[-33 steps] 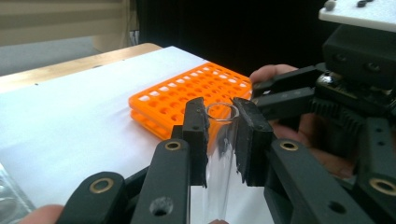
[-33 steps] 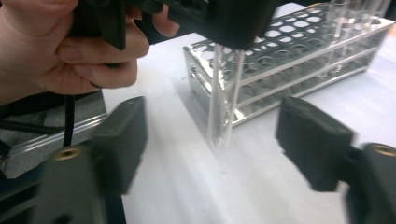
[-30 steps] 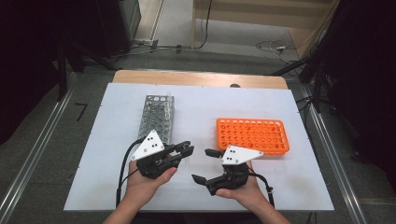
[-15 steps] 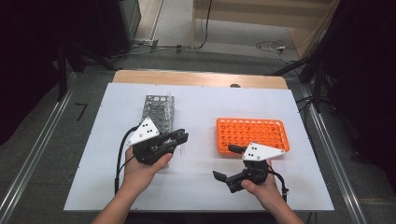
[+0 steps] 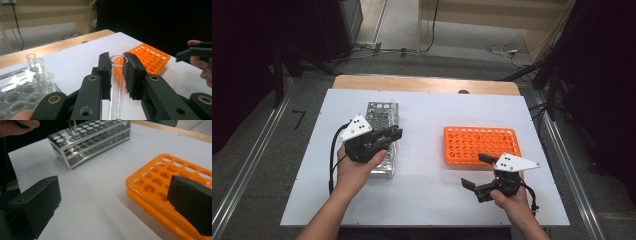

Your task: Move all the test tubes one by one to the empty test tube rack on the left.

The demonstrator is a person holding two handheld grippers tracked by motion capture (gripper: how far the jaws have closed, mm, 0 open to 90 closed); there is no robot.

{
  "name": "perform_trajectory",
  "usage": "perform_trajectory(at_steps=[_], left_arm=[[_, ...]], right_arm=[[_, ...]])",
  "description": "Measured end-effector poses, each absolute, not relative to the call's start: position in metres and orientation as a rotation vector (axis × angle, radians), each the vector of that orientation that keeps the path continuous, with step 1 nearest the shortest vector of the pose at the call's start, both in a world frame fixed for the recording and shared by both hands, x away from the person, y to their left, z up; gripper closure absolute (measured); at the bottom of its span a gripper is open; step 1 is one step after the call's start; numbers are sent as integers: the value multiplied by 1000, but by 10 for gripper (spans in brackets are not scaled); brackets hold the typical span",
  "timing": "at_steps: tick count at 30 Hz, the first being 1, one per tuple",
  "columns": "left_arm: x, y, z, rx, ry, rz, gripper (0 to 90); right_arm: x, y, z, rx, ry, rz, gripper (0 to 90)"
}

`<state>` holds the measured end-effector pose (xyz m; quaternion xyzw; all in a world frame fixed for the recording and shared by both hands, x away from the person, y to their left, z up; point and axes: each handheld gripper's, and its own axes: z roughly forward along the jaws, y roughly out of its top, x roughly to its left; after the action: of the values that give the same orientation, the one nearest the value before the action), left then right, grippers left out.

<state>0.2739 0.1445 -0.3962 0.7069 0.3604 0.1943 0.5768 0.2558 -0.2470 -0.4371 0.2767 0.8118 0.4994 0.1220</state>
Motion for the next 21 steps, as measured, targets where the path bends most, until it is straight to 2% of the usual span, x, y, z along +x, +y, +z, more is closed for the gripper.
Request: perform_trajectory(at_steps=[21], left_arm=[[320, 160, -393, 1617, 917, 588, 760]], right_arm=[[261, -318, -450, 1008, 2276, 1384, 0]])
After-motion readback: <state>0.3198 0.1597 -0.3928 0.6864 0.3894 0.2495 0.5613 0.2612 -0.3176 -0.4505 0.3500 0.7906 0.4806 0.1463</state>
